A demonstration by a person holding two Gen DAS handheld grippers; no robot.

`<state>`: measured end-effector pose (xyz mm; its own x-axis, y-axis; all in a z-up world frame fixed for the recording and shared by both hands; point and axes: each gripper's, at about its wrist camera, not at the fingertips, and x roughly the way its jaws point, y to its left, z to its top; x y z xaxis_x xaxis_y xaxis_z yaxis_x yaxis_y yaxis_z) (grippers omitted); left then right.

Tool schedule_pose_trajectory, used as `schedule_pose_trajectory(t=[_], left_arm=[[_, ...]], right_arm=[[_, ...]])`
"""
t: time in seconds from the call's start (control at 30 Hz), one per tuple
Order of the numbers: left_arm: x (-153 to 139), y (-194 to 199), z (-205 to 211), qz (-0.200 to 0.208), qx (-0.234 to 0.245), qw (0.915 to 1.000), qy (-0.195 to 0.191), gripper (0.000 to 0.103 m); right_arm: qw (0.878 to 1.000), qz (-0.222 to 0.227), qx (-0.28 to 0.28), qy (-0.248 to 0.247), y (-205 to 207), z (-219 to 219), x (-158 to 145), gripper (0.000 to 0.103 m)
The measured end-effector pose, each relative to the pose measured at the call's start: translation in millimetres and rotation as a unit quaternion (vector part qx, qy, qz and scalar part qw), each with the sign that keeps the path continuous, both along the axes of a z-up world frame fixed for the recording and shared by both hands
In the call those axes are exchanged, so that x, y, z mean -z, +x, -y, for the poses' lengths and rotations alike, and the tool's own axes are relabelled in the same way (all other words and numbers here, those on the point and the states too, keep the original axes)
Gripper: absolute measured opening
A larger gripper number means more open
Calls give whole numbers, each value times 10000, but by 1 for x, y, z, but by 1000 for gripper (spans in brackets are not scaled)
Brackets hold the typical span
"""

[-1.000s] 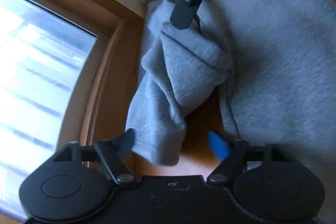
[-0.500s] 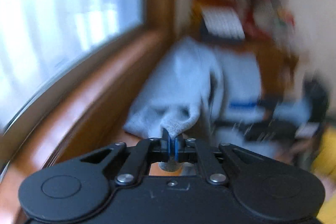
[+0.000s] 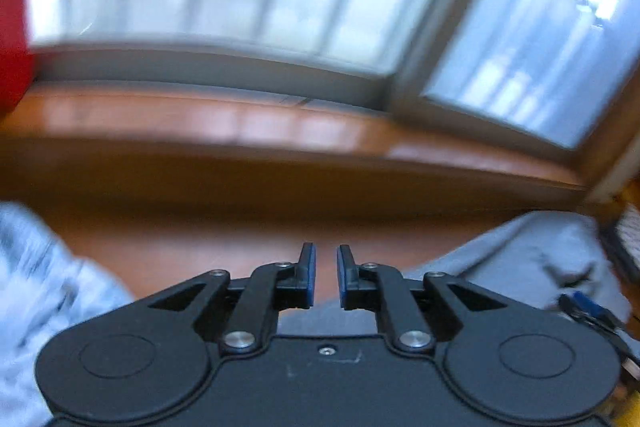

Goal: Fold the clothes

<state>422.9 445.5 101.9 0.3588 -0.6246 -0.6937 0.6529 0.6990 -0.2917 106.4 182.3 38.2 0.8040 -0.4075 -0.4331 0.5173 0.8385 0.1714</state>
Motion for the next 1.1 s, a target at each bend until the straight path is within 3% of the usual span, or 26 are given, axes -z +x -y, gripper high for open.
schedule_pose_trajectory(t=[0.03, 0.1, 0.13, 0.17, 0.27, 0.43, 0.53, 0.63, 0.7, 0.83, 0.93, 1.1], left_arm=[[7, -3, 3, -26, 80, 10000, 36, 14], [21, -9, 10, -78, 239, 9996, 108, 36], [28, -12, 14, -104, 318, 9993, 145, 56], [34, -14, 17, -129, 398, 9990, 181, 65], [55, -23, 27, -207, 636, 9973, 289, 65], [96, -26, 51, -413, 1093, 9925, 358, 65], [111, -29, 70, -277, 1362, 9888, 553, 65], [118, -31, 79, 53, 1372, 9858, 964, 65], [123, -21, 80, 226, 1244, 9853, 1148, 65], [129, 13, 68, 199, 839, 9878, 1295, 65], [129, 29, 64, 273, 782, 9872, 1362, 65], [114, 28, 60, 526, 885, 9846, 1415, 65]], right_arm=[[9999, -59, -162, -5, 5, -5, 1, 78], [9981, -266, -555, -78, 19, -17, 4, 78], [9960, -395, -780, -162, 27, -23, 5, 78], [9934, -505, -1002, -243, 37, -26, 6, 78], [9856, -855, -1427, -302, 68, -26, 11, 78], [9768, -1675, -1334, -94, 119, -6, 34, 77], [9691, -2058, -1356, 143, 136, 2, 53, 76], [9664, -2065, -1527, 146, 148, -4, 60, 82], [9648, -2016, -1676, 186, 159, -11, 62, 91], [9608, -1834, -2059, 275, 183, -29, 64, 92], [9564, -1362, -2439, 856, 202, -36, 64, 92], [9645, -870, -2165, 1236, 203, -31, 57, 75]])
